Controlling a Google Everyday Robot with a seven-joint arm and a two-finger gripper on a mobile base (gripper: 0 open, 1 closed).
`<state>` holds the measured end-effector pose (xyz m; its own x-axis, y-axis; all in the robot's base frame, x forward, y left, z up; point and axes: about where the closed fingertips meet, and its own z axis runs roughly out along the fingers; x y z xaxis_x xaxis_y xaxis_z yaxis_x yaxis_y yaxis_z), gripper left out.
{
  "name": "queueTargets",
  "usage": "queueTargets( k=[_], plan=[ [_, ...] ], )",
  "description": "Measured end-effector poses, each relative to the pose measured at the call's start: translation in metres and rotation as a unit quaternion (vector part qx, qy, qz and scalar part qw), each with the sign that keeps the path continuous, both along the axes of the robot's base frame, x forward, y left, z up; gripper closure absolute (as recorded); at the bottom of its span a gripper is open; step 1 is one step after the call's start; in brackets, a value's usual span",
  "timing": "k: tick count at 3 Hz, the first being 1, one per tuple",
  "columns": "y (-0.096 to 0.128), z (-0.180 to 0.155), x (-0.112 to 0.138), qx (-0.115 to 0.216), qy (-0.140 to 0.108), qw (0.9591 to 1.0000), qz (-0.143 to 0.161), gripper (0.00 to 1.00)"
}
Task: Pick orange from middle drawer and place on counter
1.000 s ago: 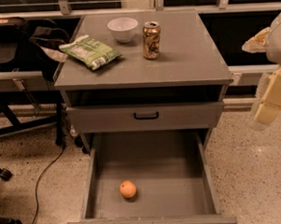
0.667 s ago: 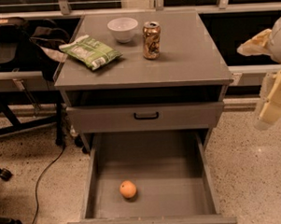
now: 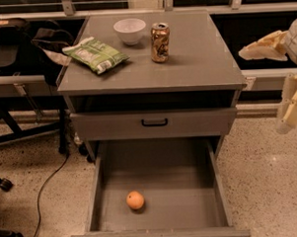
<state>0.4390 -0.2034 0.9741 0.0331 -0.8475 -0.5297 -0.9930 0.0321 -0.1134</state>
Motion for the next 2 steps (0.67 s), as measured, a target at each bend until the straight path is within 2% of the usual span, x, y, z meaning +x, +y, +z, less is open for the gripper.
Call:
queueTargets(
  k=[2],
  plan=[
    [0.0038,0.0022,0.0088,0.001,-0.022,0.9996,-0.016,0.00]
  ],
)
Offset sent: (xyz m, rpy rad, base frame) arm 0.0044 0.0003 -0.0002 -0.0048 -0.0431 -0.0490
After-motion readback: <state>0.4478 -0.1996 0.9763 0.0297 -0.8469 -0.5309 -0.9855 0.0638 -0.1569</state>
